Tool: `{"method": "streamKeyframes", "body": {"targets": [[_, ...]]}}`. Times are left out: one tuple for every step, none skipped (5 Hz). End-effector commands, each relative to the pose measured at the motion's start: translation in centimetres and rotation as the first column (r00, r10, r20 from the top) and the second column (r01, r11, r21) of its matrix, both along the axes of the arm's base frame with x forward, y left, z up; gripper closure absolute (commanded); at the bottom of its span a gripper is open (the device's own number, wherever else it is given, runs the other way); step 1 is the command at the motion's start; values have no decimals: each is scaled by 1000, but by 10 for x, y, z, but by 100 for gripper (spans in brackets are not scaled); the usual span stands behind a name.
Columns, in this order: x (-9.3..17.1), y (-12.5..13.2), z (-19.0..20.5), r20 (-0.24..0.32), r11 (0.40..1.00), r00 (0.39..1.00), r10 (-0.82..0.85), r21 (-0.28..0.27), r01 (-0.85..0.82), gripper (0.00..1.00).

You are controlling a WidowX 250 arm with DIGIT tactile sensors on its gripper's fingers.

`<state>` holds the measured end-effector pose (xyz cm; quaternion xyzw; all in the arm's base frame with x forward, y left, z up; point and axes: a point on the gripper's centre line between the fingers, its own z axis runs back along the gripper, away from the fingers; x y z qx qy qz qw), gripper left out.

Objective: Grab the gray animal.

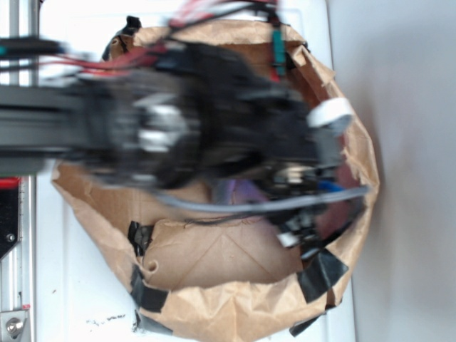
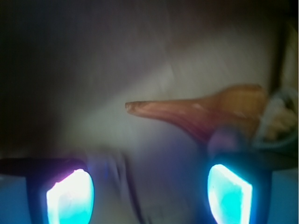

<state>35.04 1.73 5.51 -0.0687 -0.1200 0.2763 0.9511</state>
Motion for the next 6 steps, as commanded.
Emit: {"method": "streamKeyframes", "body": {"targets": [[-11, 5, 56, 103, 973, 969, -226, -20, 229, 0], [-17, 6, 72, 118, 963, 957, -264, -31, 269, 0], [-31, 6, 68, 128, 975, 967, -220, 12, 221, 0], [-44, 16, 59, 87, 994, 990, -107, -27, 110, 0], [-56, 14, 47, 110, 998, 992, -62, -23, 65, 0], [-61, 7, 34, 82, 1000, 996, -21, -3, 22, 0]]}}
